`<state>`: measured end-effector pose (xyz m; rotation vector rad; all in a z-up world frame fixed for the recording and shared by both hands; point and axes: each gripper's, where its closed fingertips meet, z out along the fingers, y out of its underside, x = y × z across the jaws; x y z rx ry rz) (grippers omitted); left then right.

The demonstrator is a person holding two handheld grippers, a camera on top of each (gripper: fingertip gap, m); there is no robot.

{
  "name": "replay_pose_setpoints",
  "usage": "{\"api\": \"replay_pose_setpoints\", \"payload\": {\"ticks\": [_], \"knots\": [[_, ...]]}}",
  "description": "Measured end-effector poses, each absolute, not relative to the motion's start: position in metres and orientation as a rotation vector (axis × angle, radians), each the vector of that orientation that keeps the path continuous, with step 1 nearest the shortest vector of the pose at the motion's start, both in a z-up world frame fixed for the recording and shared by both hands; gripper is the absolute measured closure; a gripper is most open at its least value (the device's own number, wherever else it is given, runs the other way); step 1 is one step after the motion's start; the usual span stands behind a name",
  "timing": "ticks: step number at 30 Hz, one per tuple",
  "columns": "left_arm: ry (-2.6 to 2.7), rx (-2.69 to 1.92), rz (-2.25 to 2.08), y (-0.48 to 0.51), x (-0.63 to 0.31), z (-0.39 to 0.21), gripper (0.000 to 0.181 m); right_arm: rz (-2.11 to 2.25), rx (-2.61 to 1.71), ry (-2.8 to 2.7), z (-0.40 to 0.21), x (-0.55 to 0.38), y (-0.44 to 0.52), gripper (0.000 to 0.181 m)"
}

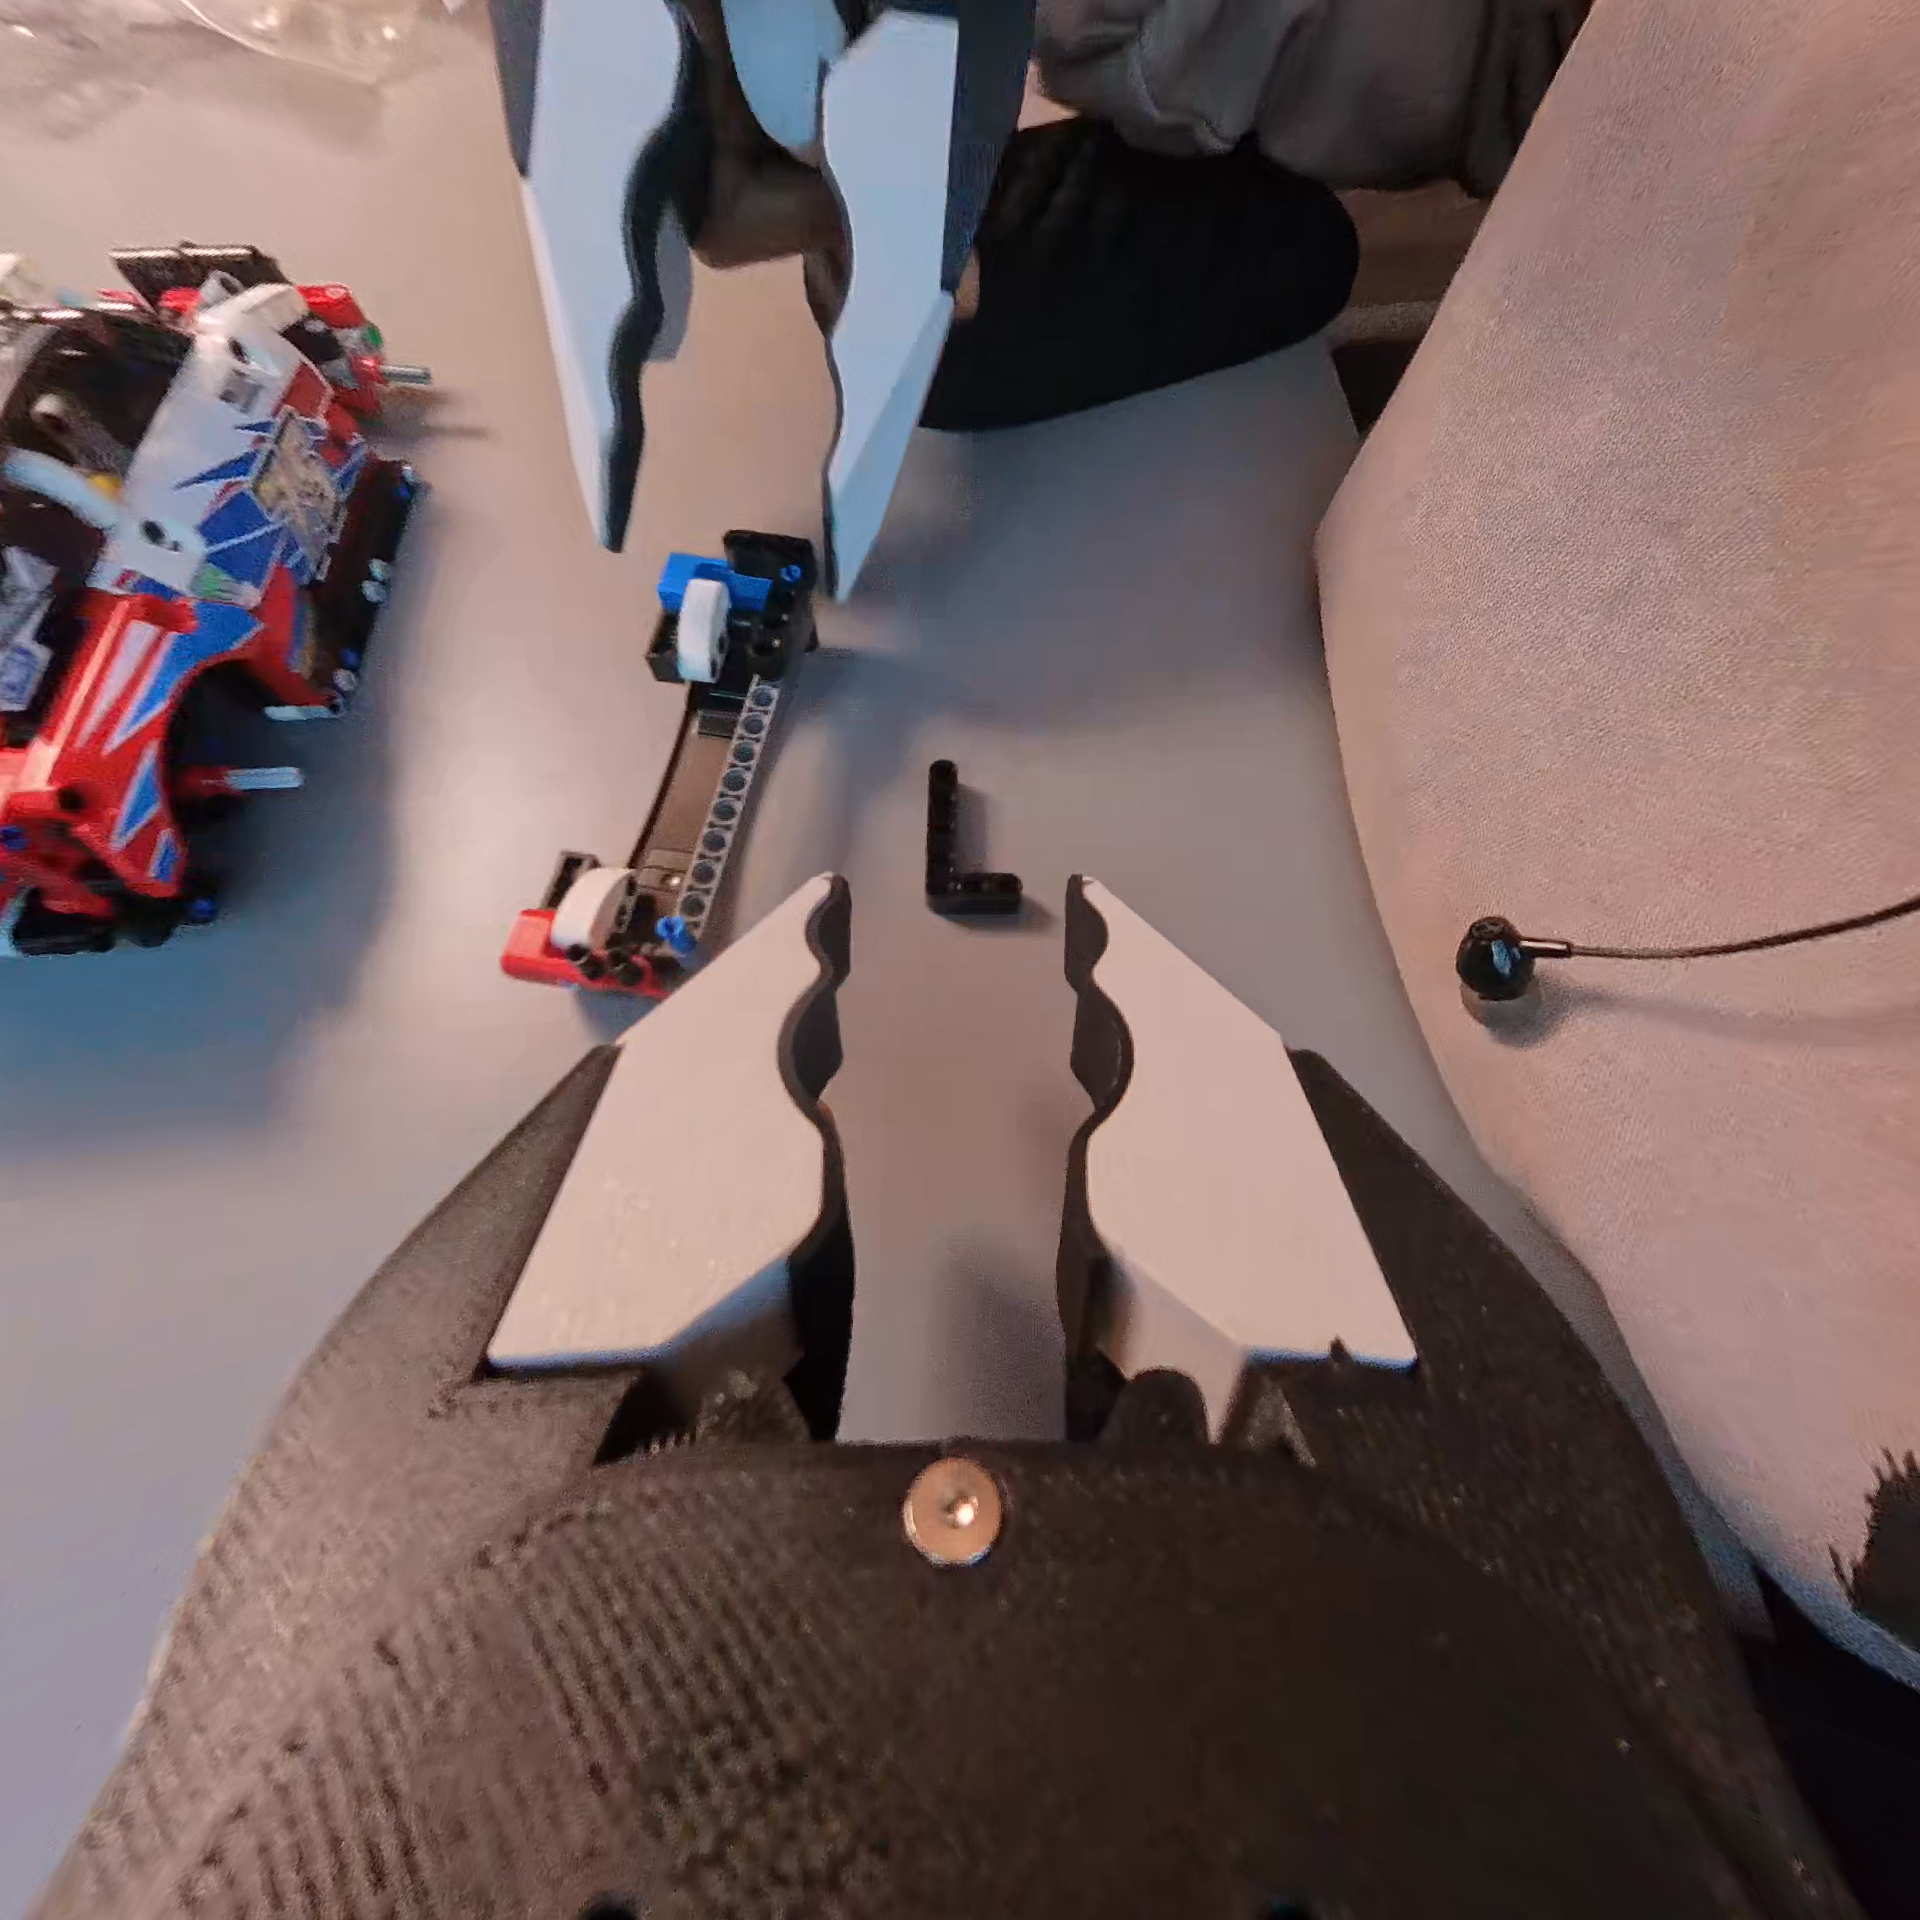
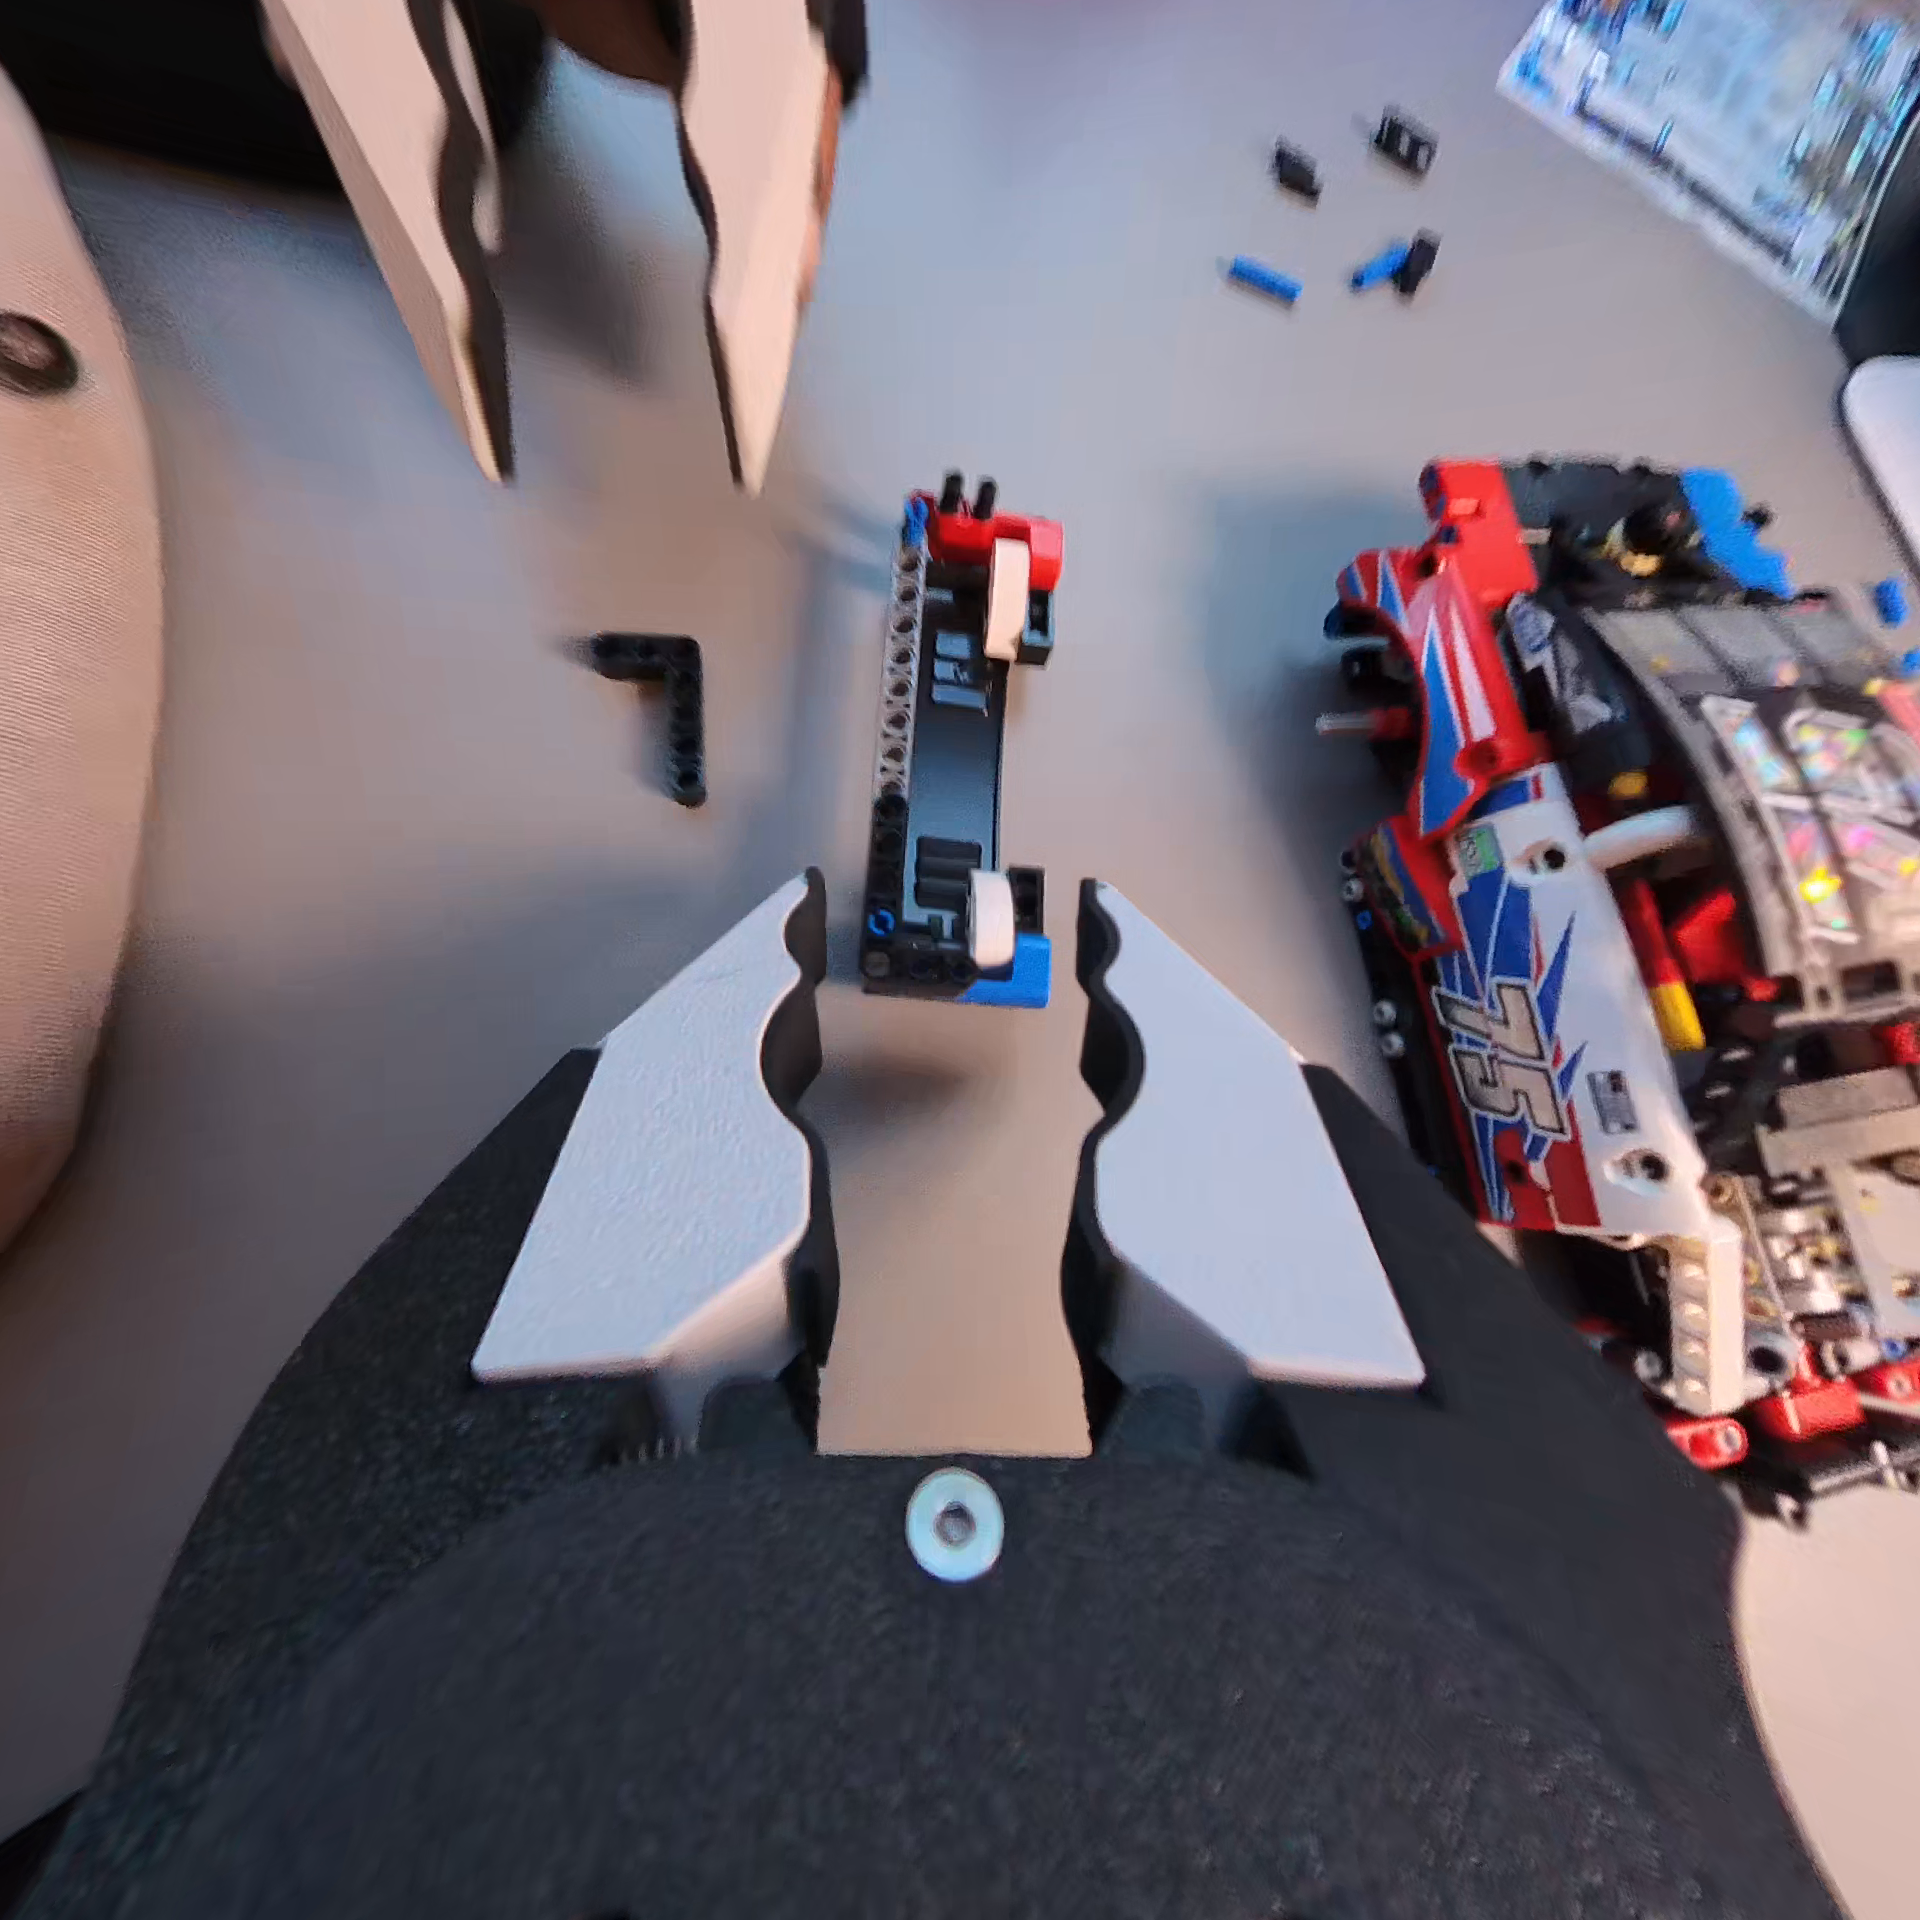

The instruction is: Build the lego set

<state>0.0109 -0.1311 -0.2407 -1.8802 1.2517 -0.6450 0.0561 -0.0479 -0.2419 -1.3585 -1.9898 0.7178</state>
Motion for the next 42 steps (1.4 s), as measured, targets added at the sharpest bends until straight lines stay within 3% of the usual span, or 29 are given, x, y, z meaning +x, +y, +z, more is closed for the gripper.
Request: {"api": "replay_pose_setpoints", "payload": {"ticks": [8,16,24,27,29,36,42], "knots": [[1.422,-2.044,-0.494,-0.125,0.025,-0.277,0.16,0.866,-1.075,-2.04,-0.225,0.055,-0.089,0.148],[0.948,-2.031,-1.438,-0.133,0.038,-0.216,0.16,0.72,-0.669,-2.037,-0.228,0.04,-0.12,0.155],[0.72,-1.952,-1.65,-0.13,0.038,-0.198,0.161,0.893,-0.806,-1.951,-0.212,0.038,-0.116,0.175],[0.646,-1.93,-1.492,-0.114,0.027,-0.195,0.163,1.039,-1.091,-1.943,-0.221,0.035,-0.107,0.177],[0.672,-1.88,-1.291,-0.105,0.019,-0.187,0.156,1.203,-1.324,-1.856,-0.22,0.031,-0.099,0.177],[1.086,-1.702,-0.207,-0.086,-0.002,-0.194,0.146,1.681,-1.805,-1.6,-0.206,0.012,-0.091,0.177],[1.192,-1.691,-0.066,-0.087,-0.01,-0.212,0.164,1.765,-1.876,-1.604,-0.208,0.001,-0.099,0.177]]}}
